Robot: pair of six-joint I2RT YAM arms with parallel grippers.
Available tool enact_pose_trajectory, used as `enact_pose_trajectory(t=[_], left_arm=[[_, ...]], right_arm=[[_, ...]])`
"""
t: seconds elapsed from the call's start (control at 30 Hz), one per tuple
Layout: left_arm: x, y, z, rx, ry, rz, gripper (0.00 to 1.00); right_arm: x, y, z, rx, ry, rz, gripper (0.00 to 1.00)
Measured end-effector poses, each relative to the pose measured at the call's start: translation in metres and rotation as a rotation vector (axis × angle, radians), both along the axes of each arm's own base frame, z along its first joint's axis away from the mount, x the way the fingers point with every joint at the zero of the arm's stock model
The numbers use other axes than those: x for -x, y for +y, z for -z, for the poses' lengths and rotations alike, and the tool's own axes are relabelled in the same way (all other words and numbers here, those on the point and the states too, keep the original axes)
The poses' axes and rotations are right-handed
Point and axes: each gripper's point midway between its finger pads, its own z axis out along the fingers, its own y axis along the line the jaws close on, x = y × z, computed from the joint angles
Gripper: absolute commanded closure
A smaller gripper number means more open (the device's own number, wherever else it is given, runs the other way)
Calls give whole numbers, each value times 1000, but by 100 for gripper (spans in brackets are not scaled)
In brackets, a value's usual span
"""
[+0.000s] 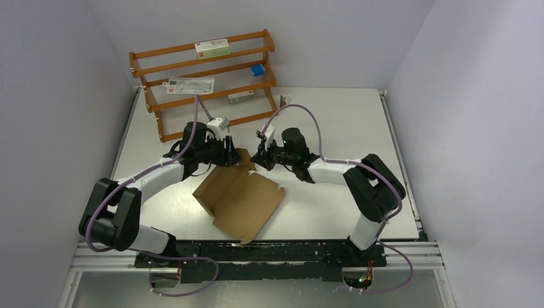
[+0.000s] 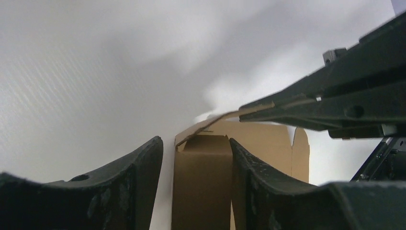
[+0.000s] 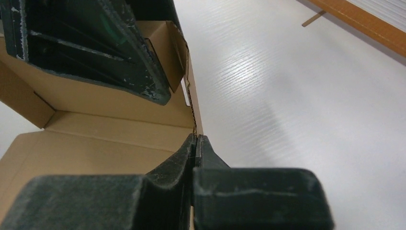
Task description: Fold the paper box
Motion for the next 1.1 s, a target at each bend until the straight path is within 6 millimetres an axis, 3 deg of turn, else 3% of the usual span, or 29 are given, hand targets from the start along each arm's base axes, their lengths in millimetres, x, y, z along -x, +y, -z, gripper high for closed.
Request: enact_pose_trajectory(t=[0.2,0.4,0.53,0.77,1.1], left_arm=[[3,3,-10,-5,15,-19,31],[-1,10,-40,0,-7,-78,28],[-3,25,-55,1,-16,-141,29],[-5,53,-47,-19,39,-223,39],[6,50,-41,-4,93,-185,52]], right_arm=[[12,2,0,43,-48,85,100],[4,-2,3,73,-86,169,100],[0,-4,1,82,-110,187,100],[-3,-3,-2,83,-147,176,100],[-6,-2,-4,97,-127,196,100]])
